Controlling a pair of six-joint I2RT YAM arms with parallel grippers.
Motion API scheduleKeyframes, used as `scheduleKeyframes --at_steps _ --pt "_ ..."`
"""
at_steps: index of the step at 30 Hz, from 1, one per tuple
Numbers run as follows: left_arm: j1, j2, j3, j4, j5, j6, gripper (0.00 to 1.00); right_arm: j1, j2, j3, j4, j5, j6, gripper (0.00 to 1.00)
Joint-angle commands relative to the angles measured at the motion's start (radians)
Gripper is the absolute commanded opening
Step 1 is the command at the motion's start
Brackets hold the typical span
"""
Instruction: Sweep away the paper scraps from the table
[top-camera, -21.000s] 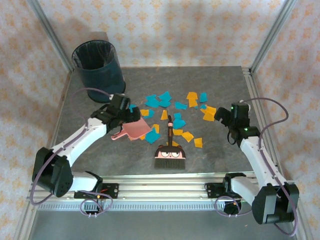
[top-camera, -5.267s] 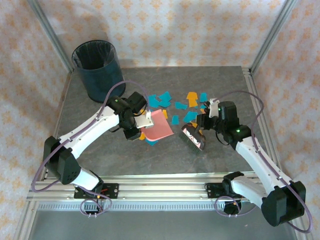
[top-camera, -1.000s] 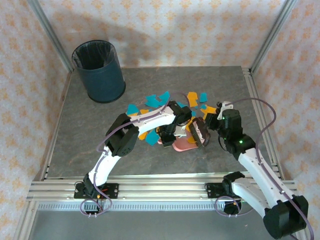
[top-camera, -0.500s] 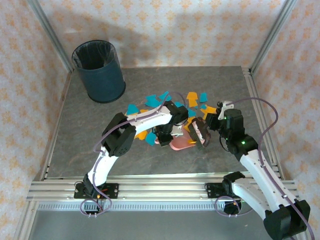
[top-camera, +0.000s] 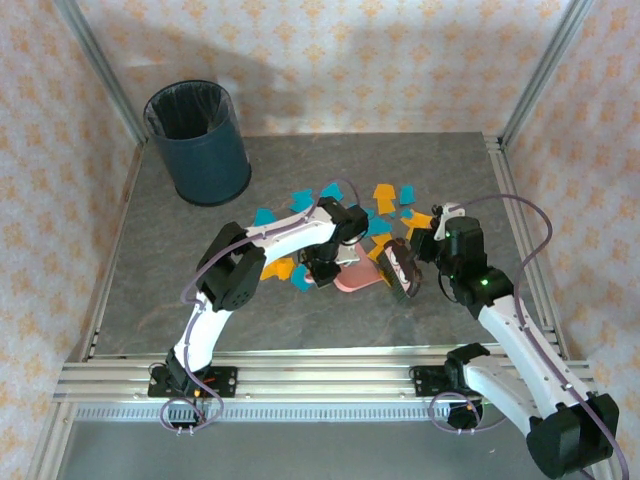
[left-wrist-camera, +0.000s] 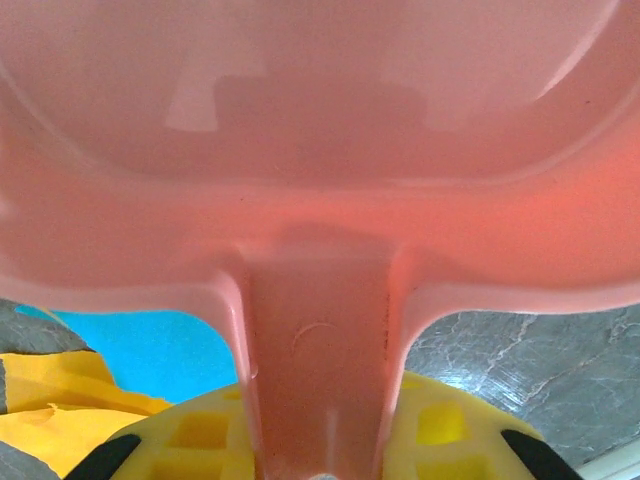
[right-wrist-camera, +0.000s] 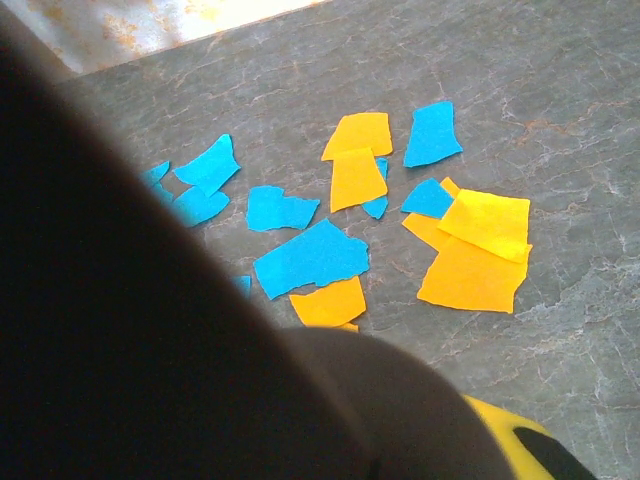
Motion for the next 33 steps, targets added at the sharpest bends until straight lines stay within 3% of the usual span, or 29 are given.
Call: scheduleKeyframes --at_steps 1,4,13,21,33 --pt "0.009 -0.046 -0.023 -0.005 -0.045 -0.028 0.0 0.004 -0.015 0.054 0.009 0.003 -0.008 0.0" --pt "0.014 -0.062 -0.043 -0.001 -0.049 -0.03 0.0 0.004 -0.031 0.06 0.018 0.028 -0.002 0.0" --pt "0.016 -0.133 -0.109 -0.016 -0.024 0.021 0.0 0.005 -0.067 0.033 0.082 0.26 0.025 0.0" --pt "0.012 -0.133 -0.127 -0.088 0.027 0.083 0.0 0.004 0.005 0.04 0.105 0.39 -0.011 0.0" --pt "-0.055 -0.136 -0.141 -0.154 0.041 0.133 0.0 0.005 -0.053 -0.021 0.042 0.314 0.008 0.0"
